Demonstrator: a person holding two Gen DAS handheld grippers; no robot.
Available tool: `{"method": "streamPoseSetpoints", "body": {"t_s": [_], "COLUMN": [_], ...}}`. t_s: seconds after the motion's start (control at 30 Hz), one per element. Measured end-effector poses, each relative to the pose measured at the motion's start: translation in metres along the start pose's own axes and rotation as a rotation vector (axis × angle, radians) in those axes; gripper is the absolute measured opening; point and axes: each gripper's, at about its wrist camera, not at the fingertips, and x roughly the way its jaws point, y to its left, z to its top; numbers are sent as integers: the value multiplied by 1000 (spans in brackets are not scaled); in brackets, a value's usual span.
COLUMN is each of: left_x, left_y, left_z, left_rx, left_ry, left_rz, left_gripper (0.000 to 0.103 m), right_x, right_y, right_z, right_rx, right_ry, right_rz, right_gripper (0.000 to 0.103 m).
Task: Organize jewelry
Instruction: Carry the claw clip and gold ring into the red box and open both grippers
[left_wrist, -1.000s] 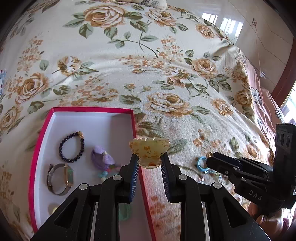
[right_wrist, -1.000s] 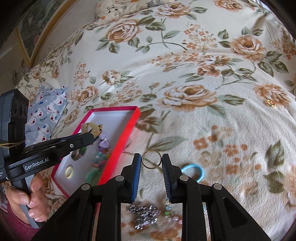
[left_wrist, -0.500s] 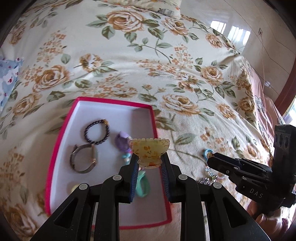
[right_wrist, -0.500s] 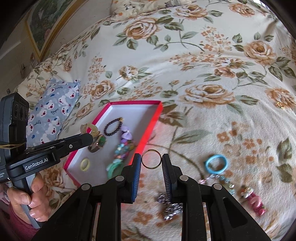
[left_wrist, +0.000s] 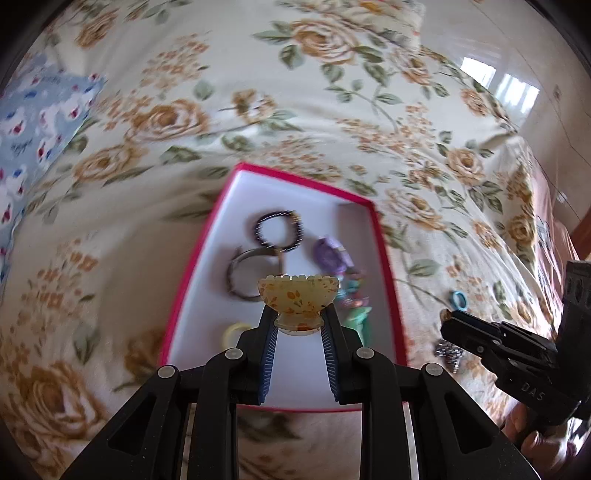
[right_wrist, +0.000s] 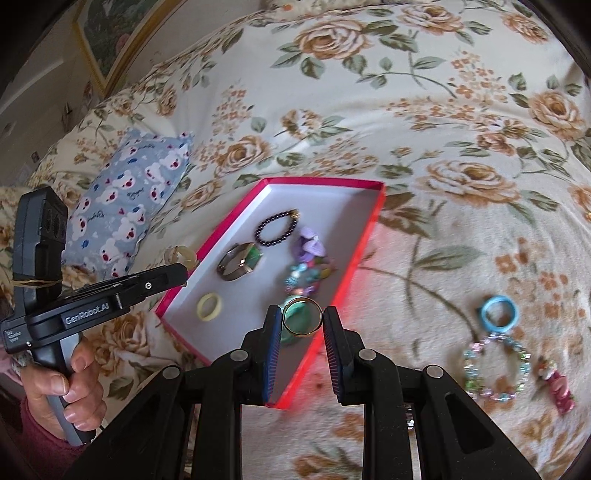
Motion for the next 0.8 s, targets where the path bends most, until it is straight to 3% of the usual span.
{"method": "streamPoseSetpoints", "body": {"t_s": [0.47, 0.8], "left_x": [28, 54], "left_y": [30, 32], "left_z": [-1, -2], "left_rx": [-42, -4], "left_ry": [45, 73], "left_rz": [66, 93], "left_gripper": [23, 23], "right_x": [50, 76], "right_y": [31, 33], "right_z": [-9, -13], "right_rx": [-75, -105], "right_ry": [101, 164], "right_rz": [21, -4], "right_gripper": [23, 23]}}
